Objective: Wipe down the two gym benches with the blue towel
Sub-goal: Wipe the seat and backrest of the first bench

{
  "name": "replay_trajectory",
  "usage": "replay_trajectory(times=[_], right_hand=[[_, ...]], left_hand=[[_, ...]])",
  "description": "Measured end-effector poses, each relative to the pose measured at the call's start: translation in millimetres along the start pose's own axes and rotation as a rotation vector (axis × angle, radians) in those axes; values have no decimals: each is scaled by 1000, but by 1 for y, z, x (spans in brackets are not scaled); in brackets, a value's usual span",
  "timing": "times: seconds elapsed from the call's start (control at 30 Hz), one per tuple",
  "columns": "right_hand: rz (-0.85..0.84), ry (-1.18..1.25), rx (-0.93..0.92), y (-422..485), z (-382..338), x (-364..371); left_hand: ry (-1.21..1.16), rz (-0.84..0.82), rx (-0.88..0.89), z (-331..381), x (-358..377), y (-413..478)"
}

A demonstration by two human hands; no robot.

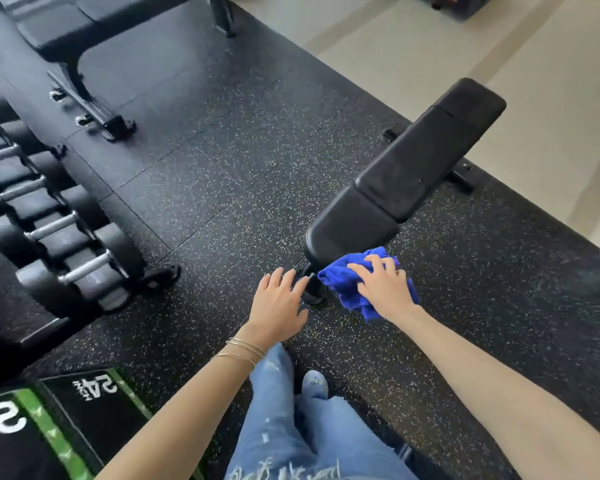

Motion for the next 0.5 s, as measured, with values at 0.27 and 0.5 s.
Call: replay_trajectory(times=[0.27, 0.5], right_hand=[[-88, 42, 50, 89, 9, 24], [-152, 147, 136, 173, -2, 83]], left_hand=[[-2, -114, 18, -44, 43, 89], [-98, -166, 70, -61, 94, 168]])
Point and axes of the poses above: each hand's wrist, its own y-axis towards the middle knuckle, its own x-axis out of the palm, z = x × y, the point moved 8 cm from there along y, towards the middle knuckle, and after that the axes turned 2 degrees about y, right-handed, at the moved point
